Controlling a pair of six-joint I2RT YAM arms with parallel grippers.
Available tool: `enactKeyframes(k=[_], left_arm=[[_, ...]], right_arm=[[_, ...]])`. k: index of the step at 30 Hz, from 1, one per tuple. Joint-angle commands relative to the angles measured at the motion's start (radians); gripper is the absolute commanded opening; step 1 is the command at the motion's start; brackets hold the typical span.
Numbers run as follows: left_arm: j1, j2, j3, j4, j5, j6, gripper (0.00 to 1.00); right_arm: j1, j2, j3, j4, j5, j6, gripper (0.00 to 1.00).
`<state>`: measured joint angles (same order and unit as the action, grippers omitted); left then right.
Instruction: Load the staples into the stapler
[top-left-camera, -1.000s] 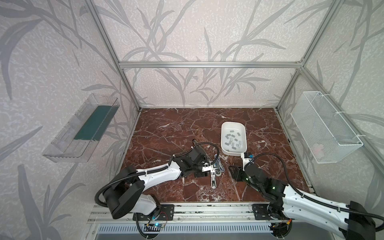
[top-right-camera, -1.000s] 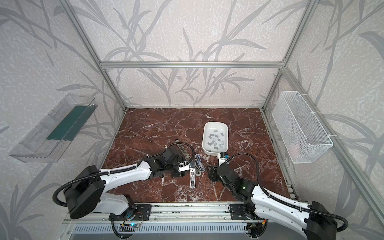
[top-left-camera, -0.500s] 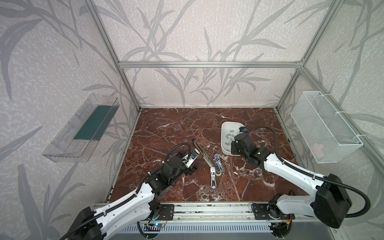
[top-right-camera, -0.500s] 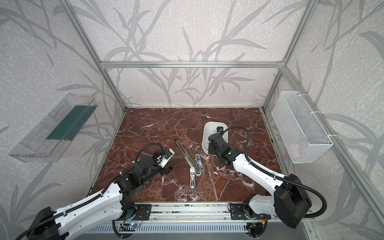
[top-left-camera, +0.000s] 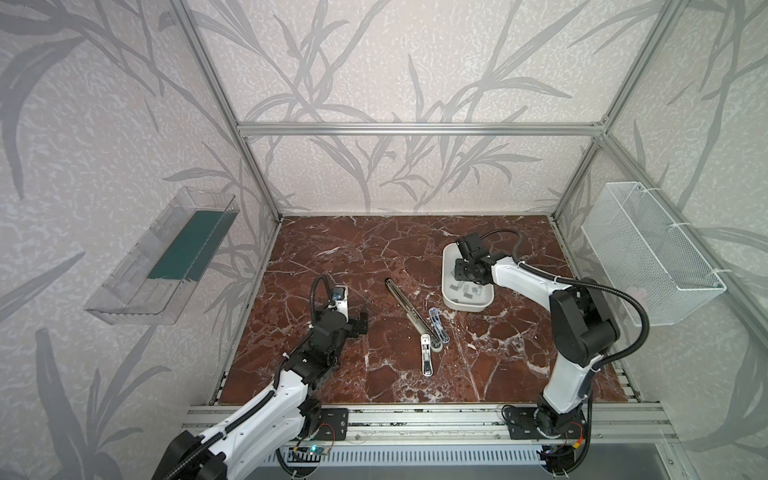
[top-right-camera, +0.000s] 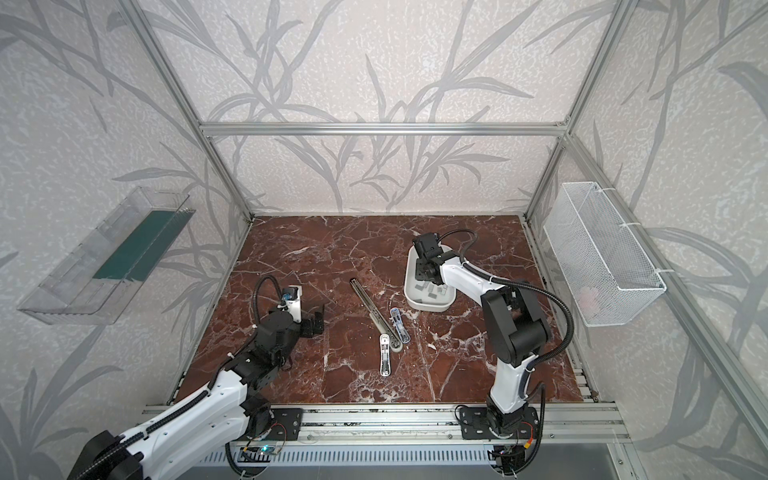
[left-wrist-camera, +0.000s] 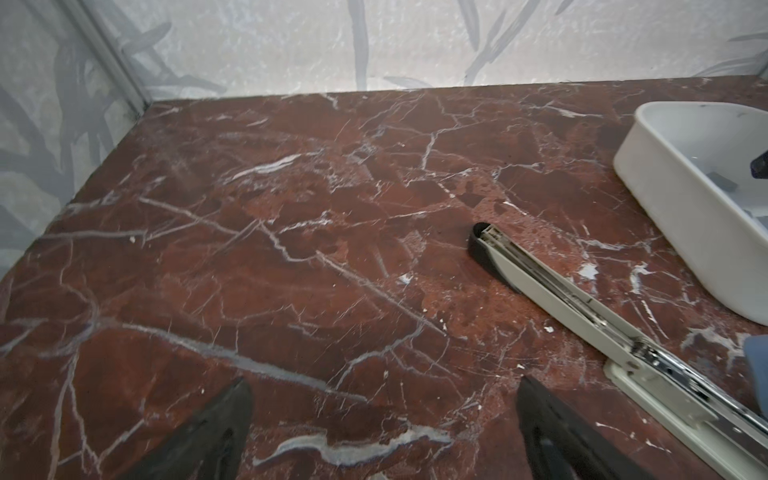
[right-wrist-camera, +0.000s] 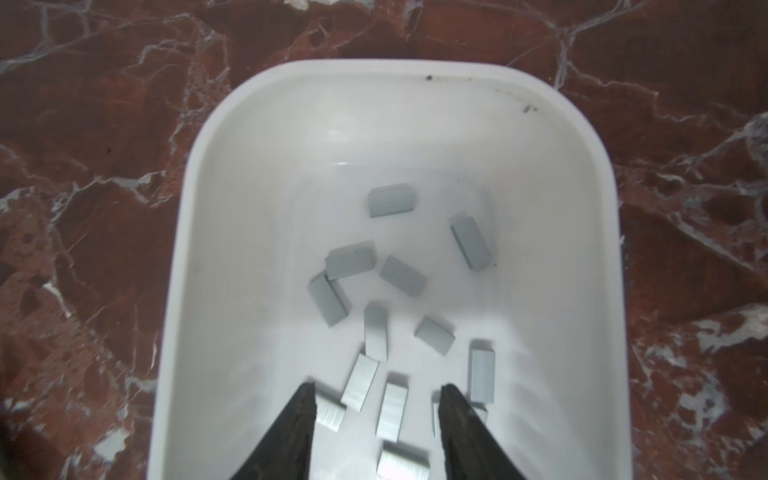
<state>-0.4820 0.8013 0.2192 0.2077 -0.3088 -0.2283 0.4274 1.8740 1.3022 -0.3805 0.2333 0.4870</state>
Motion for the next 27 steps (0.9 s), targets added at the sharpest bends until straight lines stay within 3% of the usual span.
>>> enactKeyframes(k=[1, 4, 12, 18, 27], left_arm=[[0.025, 0.021, -0.003, 0.058, -0.011, -0.126, 0.99], [0.035, 0.050, -0.007, 0.077, -0.034, -0.143, 0.99], [0.042, 0.084, 0.002, 0.077, -0.040, -0.154, 0.99], [0.044, 0.088, 0.003, 0.077, -0.030, -0.154, 0.99], [0.045, 0.089, 0.002, 0.081, -0.022, -0.151, 0.99]], right_arm=[[-0.038, 0.057, 0.075, -0.021, -0.070, 0.044, 0.48], [-0.055, 0.123, 0.144, -0.039, -0.057, 0.032, 0.45], [-0.057, 0.276, 0.336, -0.209, 0.155, -0.094, 0.45], [-0.077, 0.355, 0.422, -0.279, 0.135, -0.117, 0.37], [-0.102, 0.343, 0.406, -0.278, 0.168, -0.057, 0.40]])
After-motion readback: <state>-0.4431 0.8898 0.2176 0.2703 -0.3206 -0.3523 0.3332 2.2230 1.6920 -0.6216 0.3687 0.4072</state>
